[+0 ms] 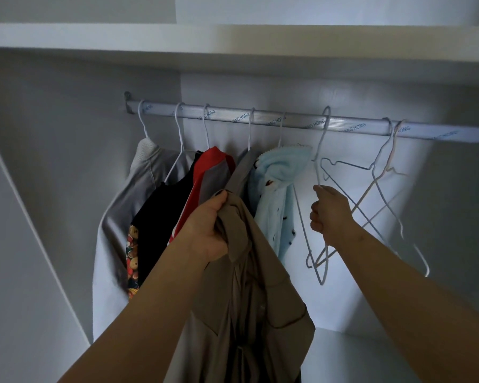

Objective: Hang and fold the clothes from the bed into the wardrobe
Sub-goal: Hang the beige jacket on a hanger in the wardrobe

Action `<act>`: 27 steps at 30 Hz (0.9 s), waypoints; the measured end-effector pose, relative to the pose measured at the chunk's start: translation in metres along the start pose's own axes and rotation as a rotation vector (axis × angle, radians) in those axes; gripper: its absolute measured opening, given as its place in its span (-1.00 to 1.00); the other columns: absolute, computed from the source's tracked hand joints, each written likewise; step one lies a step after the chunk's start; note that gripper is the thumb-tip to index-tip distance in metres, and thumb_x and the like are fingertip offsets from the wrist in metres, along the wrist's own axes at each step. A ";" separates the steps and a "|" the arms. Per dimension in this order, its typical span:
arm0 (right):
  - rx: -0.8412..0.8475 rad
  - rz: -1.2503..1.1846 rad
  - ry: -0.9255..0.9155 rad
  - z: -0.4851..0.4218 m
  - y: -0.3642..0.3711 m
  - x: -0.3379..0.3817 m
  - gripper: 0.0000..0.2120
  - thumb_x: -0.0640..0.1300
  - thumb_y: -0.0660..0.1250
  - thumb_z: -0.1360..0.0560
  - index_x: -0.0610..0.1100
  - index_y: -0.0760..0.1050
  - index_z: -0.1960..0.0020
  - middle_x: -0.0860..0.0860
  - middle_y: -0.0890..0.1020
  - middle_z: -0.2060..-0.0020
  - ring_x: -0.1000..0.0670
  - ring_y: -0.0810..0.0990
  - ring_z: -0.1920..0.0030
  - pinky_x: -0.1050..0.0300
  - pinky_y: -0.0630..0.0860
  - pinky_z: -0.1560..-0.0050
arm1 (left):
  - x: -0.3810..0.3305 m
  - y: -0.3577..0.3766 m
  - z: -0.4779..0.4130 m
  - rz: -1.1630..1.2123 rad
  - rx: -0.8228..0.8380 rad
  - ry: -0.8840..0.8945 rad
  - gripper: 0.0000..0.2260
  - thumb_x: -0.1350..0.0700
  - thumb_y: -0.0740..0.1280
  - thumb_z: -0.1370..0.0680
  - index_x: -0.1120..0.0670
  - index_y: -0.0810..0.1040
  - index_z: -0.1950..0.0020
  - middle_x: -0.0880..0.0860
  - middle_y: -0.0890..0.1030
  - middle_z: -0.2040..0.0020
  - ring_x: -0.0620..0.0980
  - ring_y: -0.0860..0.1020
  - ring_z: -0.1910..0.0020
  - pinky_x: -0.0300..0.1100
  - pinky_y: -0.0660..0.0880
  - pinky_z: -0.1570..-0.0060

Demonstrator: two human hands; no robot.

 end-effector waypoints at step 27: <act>-0.297 0.015 -0.047 0.204 -0.106 -0.118 -0.75 -0.07 0.22 -0.57 -0.08 0.50 0.25 0.11 0.27 0.66 0.16 0.19 0.63 0.35 0.17 0.62 | 0.072 -0.077 0.070 -0.268 -0.067 -0.062 -0.66 0.07 0.25 -0.58 0.25 0.47 -0.27 0.13 0.58 0.02 0.07 0.55 0.02 -0.08 0.44 -0.16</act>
Point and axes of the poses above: each hand's wrist, its own z-axis away from the middle knuckle, its own y-axis out of the palm, x = y × z, the point moved 8 cm from there along -z, towards the middle knuckle
